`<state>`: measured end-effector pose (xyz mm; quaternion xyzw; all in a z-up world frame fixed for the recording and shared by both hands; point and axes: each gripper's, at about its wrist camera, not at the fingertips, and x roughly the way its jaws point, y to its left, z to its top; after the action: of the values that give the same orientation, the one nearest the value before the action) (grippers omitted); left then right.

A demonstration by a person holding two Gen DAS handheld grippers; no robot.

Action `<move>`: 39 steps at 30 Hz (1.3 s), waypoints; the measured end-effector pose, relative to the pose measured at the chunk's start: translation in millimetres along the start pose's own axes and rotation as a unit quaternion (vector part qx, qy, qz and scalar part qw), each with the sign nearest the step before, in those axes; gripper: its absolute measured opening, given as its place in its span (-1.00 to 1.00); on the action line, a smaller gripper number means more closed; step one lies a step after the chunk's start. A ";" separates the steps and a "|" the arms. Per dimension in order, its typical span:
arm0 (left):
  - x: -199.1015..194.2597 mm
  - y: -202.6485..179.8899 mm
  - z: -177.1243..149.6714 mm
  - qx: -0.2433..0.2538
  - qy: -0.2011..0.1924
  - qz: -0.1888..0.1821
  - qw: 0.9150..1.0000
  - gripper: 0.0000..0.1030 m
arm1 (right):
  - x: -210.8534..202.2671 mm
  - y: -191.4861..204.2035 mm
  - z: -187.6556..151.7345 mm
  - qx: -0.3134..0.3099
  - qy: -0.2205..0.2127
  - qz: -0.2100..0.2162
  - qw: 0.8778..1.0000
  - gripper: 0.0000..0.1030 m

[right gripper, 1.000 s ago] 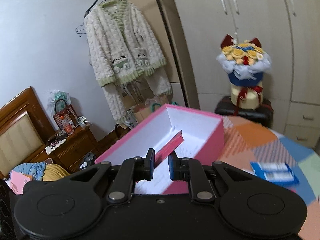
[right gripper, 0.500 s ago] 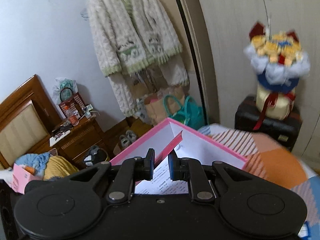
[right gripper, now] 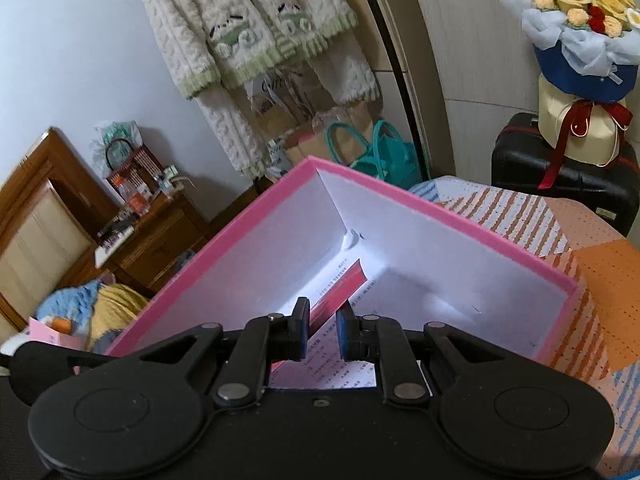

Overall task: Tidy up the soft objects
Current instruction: 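Carry the red envelope into the pink box and release it, then grasp the white mesh bath puff with the right gripper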

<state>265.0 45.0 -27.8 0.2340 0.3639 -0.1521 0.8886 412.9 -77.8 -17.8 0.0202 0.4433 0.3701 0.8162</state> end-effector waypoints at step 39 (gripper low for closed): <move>-195.3 -68.2 -51.6 0.027 -0.132 -0.123 0.983 0.46 | -250.2 115.1 -193.3 -0.118 -0.082 -0.162 0.976 0.35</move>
<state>70.7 34.2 59.3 0.1889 0.2651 -0.2998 0.8968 119.3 -206.9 83.9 -0.1184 0.3255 0.2803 0.8953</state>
